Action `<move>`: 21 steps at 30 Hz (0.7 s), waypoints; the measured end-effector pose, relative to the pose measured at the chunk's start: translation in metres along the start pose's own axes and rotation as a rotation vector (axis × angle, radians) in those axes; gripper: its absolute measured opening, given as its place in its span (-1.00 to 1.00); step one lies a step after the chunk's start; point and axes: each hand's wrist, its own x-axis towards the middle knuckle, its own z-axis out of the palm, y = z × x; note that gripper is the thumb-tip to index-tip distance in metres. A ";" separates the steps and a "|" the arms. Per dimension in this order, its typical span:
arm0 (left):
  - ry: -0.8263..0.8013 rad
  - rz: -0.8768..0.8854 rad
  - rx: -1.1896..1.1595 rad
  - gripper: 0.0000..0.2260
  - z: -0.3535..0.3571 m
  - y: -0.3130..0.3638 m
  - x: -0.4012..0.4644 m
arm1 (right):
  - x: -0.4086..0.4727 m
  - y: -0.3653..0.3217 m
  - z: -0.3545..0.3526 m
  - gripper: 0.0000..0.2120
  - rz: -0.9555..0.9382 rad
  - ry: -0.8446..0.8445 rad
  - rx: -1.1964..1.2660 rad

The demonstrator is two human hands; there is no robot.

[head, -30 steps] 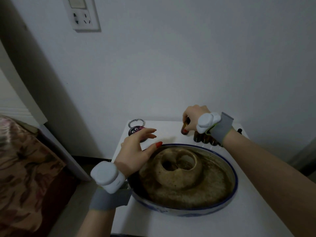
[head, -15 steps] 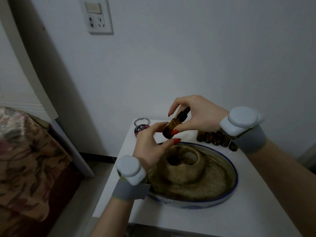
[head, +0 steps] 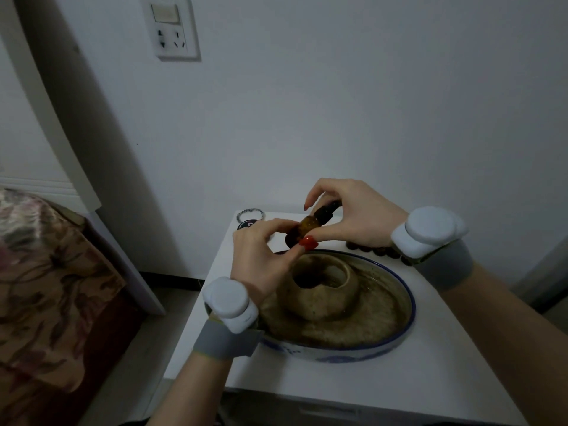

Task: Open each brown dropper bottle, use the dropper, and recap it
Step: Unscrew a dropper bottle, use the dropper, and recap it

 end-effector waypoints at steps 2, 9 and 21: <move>-0.007 0.002 0.007 -0.80 0.000 -0.002 -0.001 | -0.005 0.005 0.001 -0.61 0.004 0.041 0.066; -0.027 -0.029 0.000 -0.78 -0.006 -0.010 -0.001 | -0.021 0.015 0.009 -0.60 0.085 0.179 0.226; -0.029 -0.012 0.043 -0.75 -0.001 -0.007 -0.005 | -0.023 0.022 0.018 -0.71 0.082 0.199 0.275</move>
